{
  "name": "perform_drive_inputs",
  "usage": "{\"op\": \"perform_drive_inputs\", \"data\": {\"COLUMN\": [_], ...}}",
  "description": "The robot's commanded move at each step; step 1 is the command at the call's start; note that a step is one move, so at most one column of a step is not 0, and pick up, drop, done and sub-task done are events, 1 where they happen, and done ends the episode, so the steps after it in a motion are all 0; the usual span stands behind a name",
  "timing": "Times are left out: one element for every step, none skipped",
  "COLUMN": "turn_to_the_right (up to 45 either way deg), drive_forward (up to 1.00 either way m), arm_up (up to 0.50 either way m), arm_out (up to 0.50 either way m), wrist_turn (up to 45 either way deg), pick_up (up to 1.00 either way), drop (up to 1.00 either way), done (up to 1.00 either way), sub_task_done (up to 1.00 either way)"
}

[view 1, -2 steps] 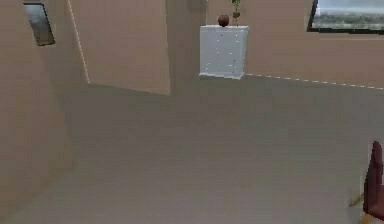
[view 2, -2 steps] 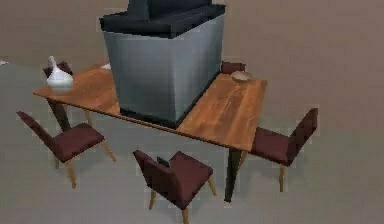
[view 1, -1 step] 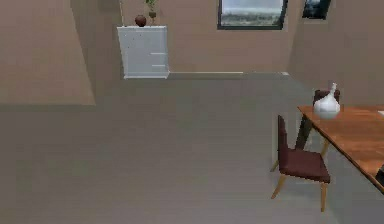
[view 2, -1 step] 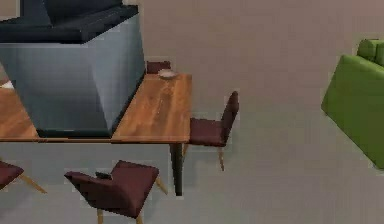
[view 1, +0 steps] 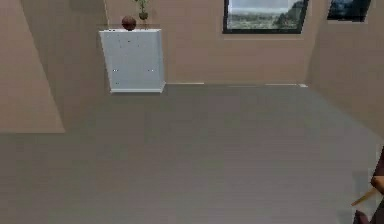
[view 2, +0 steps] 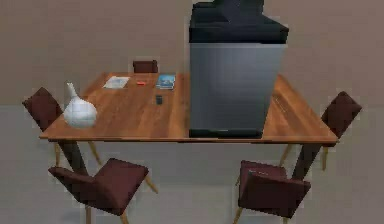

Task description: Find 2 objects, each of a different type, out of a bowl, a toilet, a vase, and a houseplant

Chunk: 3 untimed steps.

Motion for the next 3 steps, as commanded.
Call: {"op": "perform_drive_inputs", "data": {"turn_to_the_right": [45.0,12.0,0.0], "drive_forward": [0.00,0.00,0.00], "arm_up": [0.00,0.00,0.00], "arm_out": [0.00,0.00,0.00], "wrist_turn": [0.0,0.0,0.0], "pick_up": [0.00,0.00,0.00], "drop": [0.00,0.00,0.00], "done": [0.00,0.00,1.00], "sub_task_done": [0.00,0.00,0.00]}}
